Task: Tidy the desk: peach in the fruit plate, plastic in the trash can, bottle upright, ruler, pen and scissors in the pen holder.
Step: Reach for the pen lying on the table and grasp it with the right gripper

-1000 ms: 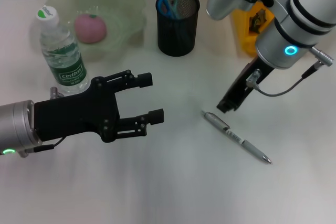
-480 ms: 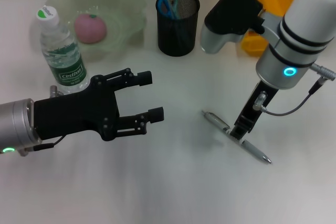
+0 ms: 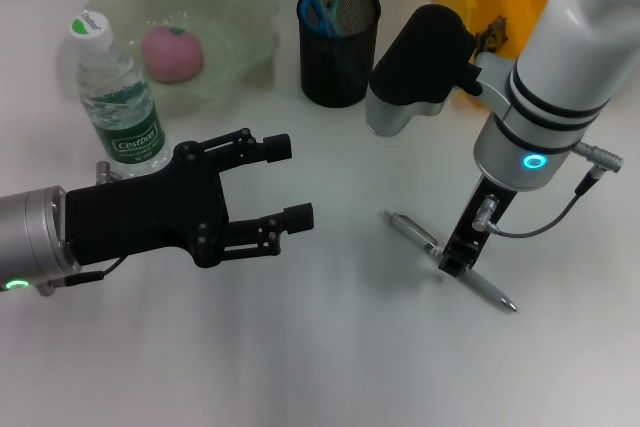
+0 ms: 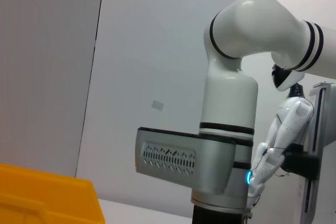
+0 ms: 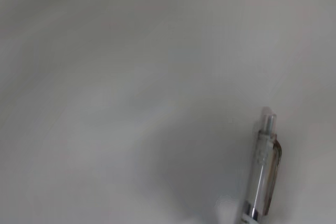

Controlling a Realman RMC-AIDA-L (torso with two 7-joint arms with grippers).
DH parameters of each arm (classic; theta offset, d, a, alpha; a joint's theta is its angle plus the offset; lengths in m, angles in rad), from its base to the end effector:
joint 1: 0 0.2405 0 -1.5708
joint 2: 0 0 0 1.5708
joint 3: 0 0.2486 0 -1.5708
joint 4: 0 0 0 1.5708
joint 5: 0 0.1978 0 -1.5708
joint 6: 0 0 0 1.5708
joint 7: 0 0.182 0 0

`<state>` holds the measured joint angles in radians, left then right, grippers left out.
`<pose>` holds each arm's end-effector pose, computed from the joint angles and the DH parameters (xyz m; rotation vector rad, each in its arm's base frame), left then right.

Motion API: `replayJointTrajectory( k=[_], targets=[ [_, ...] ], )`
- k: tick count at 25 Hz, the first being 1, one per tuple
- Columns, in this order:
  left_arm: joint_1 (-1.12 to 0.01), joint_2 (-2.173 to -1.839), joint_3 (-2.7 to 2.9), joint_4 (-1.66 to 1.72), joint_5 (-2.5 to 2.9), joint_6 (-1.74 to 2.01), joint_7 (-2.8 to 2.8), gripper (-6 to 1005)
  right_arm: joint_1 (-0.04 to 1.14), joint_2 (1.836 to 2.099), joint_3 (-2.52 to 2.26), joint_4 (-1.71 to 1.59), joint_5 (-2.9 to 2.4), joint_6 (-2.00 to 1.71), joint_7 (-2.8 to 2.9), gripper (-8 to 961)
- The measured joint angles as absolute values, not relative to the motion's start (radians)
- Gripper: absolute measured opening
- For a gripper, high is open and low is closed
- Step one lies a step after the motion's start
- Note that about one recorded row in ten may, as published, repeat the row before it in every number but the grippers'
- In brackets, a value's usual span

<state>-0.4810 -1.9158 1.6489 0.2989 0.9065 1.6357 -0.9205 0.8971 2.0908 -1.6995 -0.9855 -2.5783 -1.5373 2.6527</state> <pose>-0.2122 0.2801 -0.0386 -2.7490 -0.3139 -1.1493 0.1756 0.3351 -0.0958 -2.7078 0.7336 -0.9802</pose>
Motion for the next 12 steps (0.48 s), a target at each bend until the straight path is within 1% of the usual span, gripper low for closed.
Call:
replayJointTrajectory(
  k=[12],
  targets=[
    [-0.479,-1.917,1.649,0.304,0.907,1.638,-0.920,802,0.896,2.092,-1.740,-0.983,-2.577,-1.509,2.655,309]
  ],
)
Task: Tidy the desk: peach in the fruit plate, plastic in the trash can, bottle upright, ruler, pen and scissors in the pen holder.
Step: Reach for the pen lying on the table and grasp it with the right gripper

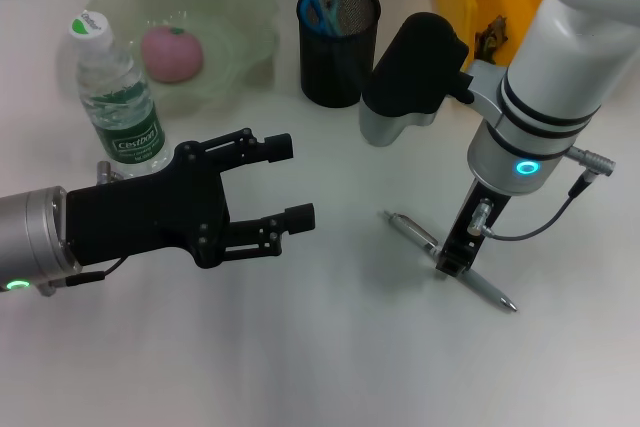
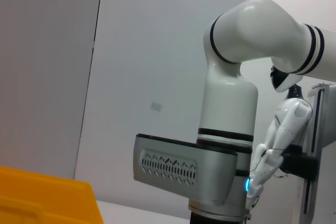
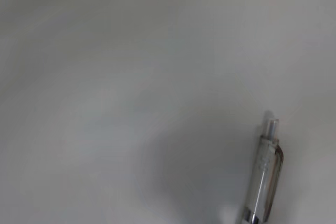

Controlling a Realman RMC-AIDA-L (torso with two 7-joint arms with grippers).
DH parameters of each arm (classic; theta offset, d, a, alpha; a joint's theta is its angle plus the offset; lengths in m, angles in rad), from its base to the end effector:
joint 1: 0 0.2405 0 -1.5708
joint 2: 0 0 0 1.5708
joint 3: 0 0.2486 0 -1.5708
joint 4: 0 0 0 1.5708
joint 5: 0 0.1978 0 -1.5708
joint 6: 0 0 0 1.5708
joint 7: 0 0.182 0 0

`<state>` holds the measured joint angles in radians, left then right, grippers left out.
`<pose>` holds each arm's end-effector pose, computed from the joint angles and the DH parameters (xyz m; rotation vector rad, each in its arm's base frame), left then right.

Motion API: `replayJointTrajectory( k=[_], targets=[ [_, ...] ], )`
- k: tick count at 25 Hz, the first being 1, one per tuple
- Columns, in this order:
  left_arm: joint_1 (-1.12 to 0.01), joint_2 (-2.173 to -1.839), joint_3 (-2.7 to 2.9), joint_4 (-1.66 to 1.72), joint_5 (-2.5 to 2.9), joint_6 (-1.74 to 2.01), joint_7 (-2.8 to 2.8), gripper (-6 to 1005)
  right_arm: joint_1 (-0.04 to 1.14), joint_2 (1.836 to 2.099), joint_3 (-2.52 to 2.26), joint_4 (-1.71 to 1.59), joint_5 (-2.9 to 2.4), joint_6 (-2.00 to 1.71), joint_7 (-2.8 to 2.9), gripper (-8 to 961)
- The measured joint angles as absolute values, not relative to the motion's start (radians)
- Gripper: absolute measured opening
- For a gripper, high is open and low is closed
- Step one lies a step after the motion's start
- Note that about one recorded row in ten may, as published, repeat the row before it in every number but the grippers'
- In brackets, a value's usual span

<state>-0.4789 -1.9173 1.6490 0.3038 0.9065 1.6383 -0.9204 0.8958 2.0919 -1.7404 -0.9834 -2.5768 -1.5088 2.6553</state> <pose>-0.2111 0.2794 -0.0387 -2.7493 -0.3091 -1.1562 0.1766 0.3347 -0.1007 -2.7062 0.6876 -0.9905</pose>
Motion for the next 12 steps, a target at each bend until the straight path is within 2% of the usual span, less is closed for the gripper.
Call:
replayJointTrajectory(
  k=[12],
  targets=[
    [-0.478,-1.917,1.646,0.310,0.907,1.638,-0.920,802,0.898,2.092,-1.792,-0.976,-2.563,-1.489,2.659,308]
  ],
)
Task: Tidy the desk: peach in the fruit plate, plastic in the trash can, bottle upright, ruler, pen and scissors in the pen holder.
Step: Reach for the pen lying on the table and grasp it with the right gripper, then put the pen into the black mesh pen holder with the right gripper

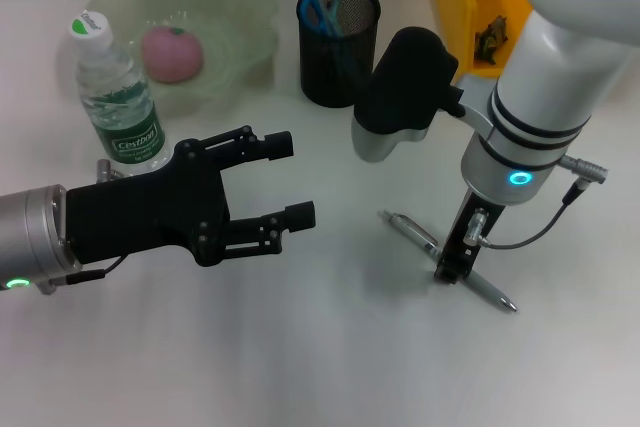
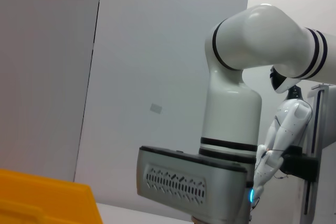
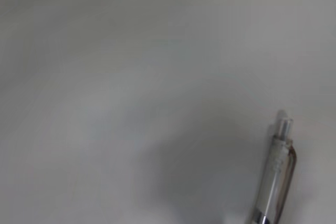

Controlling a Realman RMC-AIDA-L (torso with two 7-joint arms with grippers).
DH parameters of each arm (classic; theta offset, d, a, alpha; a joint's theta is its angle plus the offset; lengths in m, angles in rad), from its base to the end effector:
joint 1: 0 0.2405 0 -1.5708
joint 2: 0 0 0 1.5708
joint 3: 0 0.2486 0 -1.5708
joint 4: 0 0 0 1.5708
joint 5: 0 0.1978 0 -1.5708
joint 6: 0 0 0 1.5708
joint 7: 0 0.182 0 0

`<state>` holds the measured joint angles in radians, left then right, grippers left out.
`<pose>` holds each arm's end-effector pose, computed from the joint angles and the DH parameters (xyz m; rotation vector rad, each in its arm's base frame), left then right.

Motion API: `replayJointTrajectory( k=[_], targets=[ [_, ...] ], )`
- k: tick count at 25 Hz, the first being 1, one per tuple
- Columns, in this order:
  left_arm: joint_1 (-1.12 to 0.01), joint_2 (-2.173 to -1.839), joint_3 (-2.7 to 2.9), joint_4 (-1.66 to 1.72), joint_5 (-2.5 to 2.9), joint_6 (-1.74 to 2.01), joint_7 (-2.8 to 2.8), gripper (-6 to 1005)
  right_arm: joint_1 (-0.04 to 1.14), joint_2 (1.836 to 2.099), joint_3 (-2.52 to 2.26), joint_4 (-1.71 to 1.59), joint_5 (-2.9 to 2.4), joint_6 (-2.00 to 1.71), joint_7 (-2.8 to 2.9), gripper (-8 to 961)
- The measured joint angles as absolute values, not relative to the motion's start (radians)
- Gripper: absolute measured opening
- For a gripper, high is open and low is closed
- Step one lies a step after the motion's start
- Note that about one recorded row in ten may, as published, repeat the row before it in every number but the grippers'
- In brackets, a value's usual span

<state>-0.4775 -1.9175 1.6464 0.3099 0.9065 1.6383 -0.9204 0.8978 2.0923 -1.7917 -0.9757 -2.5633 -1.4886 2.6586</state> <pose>-0.2102 0.2798 -0.0381 -2.7464 -0.3023 -1.1602 0.1781 0.3311 -0.1066 -2.7139 0.6446 -1.0173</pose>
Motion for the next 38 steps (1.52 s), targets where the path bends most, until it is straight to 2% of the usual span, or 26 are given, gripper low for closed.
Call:
replayJointTrajectory(
  k=[13,19,29,38],
  targets=[
    [-0.479,-1.917,1.643,0.310,0.907,1.638,-0.920,802,0.905,2.092,-1.809,-0.961,-2.560,-1.479,2.664,277],
    [-0.480,-1.917,1.643,0.316,0.907,1.638,-0.920,802,0.907,2.092,-1.801,-0.961,-2.560,-1.479,2.665,126],
    [-0.474,-1.916,1.643,0.322,0.906,1.638,-0.920,802,0.861,2.087,-1.614,-1.035,-2.556,-1.474,2.616,126],
    [-0.472,-1.916,1.641,0.322,0.906,1.640,-0.920,802,0.730,2.084,-1.394,-1.130,-2.396,-1.355,2.369,126]
  ],
)
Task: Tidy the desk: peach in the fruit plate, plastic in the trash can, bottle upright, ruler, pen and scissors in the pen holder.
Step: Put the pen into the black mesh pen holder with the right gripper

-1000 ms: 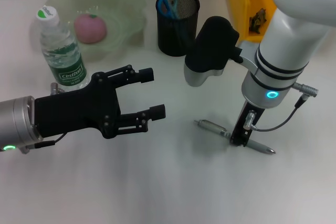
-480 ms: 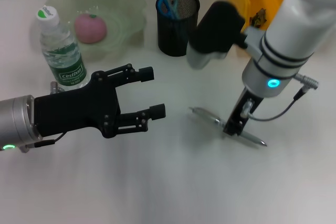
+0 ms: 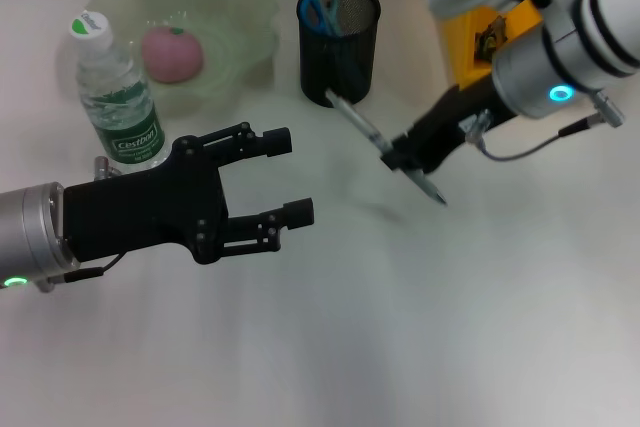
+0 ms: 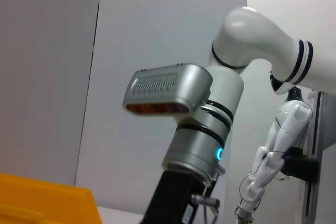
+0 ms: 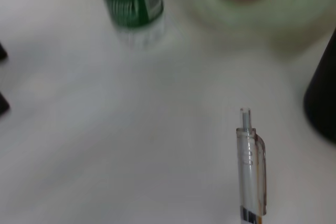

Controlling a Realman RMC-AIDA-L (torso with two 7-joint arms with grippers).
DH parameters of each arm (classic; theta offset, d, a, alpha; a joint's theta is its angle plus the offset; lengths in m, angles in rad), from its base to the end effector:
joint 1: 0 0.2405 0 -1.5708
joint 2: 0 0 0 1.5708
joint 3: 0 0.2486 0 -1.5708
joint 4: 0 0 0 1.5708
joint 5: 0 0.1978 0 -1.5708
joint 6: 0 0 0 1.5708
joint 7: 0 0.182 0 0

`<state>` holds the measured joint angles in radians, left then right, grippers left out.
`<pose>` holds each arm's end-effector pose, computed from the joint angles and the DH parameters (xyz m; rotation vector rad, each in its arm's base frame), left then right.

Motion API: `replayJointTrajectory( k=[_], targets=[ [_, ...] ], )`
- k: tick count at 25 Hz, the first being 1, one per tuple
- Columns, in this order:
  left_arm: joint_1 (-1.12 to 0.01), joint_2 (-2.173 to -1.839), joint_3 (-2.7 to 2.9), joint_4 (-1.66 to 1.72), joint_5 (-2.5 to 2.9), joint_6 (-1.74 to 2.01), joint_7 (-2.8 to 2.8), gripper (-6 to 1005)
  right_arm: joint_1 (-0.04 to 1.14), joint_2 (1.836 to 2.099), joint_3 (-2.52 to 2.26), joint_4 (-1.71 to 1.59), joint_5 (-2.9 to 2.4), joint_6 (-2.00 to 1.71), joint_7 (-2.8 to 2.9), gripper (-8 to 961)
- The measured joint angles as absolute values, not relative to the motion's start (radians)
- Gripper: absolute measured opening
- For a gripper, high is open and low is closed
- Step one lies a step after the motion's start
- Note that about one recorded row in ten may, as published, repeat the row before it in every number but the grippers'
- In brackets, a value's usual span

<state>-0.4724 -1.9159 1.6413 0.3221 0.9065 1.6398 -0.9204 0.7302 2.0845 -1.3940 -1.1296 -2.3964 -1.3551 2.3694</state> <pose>-0.2092 0.2802 -0.0362 -2.7401 -0.2904 -1.1666 0.1522 0.3739 -0.0685 -2.7752 0.7009 -0.2521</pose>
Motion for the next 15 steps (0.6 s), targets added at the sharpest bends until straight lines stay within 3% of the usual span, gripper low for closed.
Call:
replayJointTrajectory(
  k=[6,15],
  targets=[
    [-0.472,-1.916,1.637,0.322,0.907,1.639,-0.920,802,0.620,2.082,-1.299,-1.105,-2.117,-1.219,1.996,126],
    [-0.472,-1.916,1.626,0.322,0.906,1.640,-0.921,802,0.554,2.083,-1.286,-1.003,-1.817,-1.152,1.487,126]
  ],
)
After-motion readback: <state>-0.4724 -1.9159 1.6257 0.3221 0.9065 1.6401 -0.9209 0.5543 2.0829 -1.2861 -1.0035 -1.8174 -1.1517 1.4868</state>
